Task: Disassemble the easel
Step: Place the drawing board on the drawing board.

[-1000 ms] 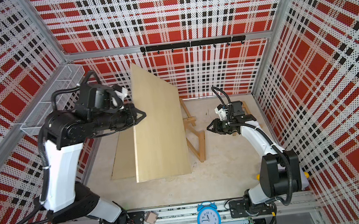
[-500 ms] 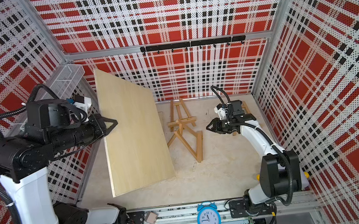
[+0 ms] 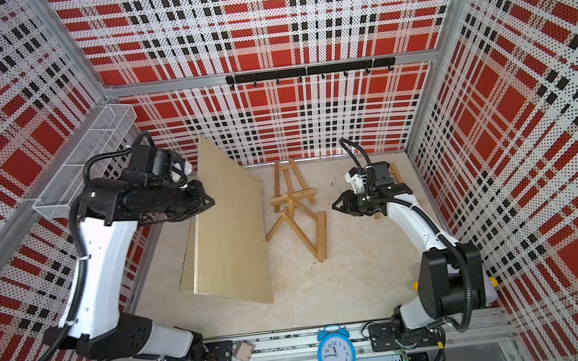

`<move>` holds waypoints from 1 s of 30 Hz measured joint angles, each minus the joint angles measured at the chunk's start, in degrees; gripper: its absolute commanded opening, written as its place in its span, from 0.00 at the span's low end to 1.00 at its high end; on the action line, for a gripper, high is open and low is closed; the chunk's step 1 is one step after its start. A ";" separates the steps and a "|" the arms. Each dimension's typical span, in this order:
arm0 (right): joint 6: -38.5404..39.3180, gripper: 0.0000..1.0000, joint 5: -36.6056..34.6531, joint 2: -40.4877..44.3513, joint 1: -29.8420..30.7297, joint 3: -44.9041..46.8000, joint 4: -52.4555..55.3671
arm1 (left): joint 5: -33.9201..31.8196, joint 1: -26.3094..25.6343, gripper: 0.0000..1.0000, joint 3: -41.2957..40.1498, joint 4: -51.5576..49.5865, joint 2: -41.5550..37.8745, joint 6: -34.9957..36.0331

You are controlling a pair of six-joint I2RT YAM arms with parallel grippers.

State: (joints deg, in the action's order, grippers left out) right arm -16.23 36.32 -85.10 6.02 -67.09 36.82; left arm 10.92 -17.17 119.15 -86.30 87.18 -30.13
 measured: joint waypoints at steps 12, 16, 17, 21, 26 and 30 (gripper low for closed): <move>-1.46 0.38 -2.56 0.02 0.00 0.00 0.72 | 8.92 10.75 0.00 -1.18 9.75 10.29 11.61; -2.97 0.38 -3.58 0.02 0.20 -0.76 0.66 | 12.22 14.29 0.00 -2.58 11.80 12.37 15.26; -3.45 0.38 -3.82 0.02 0.42 -1.07 0.59 | 13.18 15.04 0.00 -3.32 12.41 12.81 15.85; -5.05 0.38 -5.44 -0.13 1.49 -2.56 0.26 | 17.44 17.99 0.00 -7.56 15.17 14.67 17.90; -6.58 0.38 -7.34 -2.23 4.42 -6.01 0.11 | 21.70 21.42 0.00 -12.94 18.01 15.80 19.37; -7.39 0.37 -8.72 -4.76 6.38 -8.50 0.28 | 25.29 24.70 0.00 -15.91 19.45 15.91 21.14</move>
State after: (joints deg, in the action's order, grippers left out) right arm -23.62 27.59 -89.86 12.40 -75.59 37.10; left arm 36.21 7.53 103.24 -66.85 103.09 -8.99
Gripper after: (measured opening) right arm 0.376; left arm 0.119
